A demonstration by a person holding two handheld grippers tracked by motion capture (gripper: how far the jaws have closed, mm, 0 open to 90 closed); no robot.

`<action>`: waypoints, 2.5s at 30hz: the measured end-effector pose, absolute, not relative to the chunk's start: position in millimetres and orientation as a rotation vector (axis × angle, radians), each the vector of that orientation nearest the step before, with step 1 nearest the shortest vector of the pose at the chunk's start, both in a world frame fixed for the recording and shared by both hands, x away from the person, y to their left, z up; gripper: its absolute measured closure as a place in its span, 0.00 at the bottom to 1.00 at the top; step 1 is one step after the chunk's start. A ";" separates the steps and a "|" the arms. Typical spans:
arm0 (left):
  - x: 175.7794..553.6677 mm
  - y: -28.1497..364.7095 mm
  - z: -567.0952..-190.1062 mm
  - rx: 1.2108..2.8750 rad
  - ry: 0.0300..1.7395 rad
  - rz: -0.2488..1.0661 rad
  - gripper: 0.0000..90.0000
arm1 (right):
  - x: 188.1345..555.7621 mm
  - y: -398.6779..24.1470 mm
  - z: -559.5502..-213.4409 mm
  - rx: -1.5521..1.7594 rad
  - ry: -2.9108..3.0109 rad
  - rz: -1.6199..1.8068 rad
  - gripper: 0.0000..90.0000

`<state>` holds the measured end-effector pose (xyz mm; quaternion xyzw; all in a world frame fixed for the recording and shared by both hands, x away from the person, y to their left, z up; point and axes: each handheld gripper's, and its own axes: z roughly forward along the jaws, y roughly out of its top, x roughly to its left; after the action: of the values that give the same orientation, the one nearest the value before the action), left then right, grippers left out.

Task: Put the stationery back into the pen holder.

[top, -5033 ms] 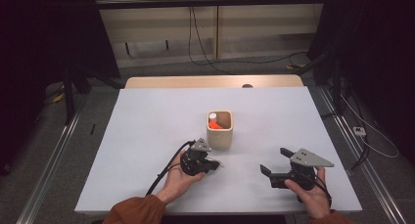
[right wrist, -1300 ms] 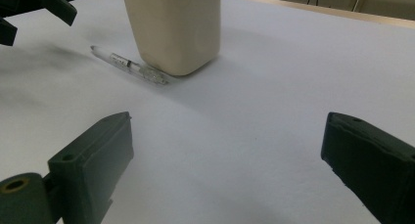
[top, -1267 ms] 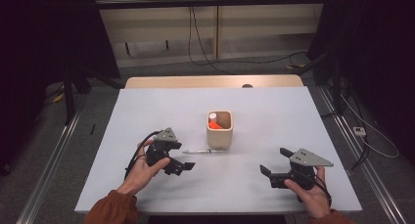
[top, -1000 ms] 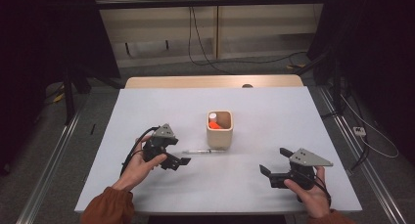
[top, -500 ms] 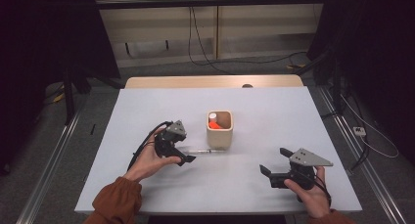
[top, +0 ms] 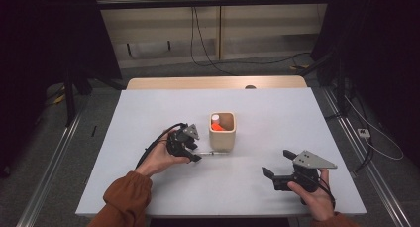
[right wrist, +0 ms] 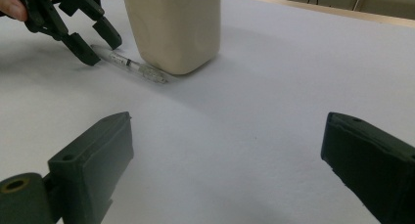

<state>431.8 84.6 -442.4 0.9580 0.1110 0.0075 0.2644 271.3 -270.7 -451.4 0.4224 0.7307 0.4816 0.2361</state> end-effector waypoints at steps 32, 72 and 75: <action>425.1 85.2 -428.1 2.576 0.207 -0.093 0.89 | 271.1 -272.0 -452.8 1.164 2.004 1.320 0.06; 389.5 89.7 -384.4 2.446 0.191 -0.245 0.89 | 264.2 -112.8 -425.5 0.216 2.137 0.790 0.31; 390.6 87.0 -384.1 2.442 0.191 -0.259 0.89 | 264.7 -104.1 -429.2 0.091 2.100 0.663 0.43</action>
<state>390.6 87.0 -384.1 0.9350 0.0730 -0.0992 0.3326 264.7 -104.1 -429.2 0.0367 0.8500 0.2685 0.4518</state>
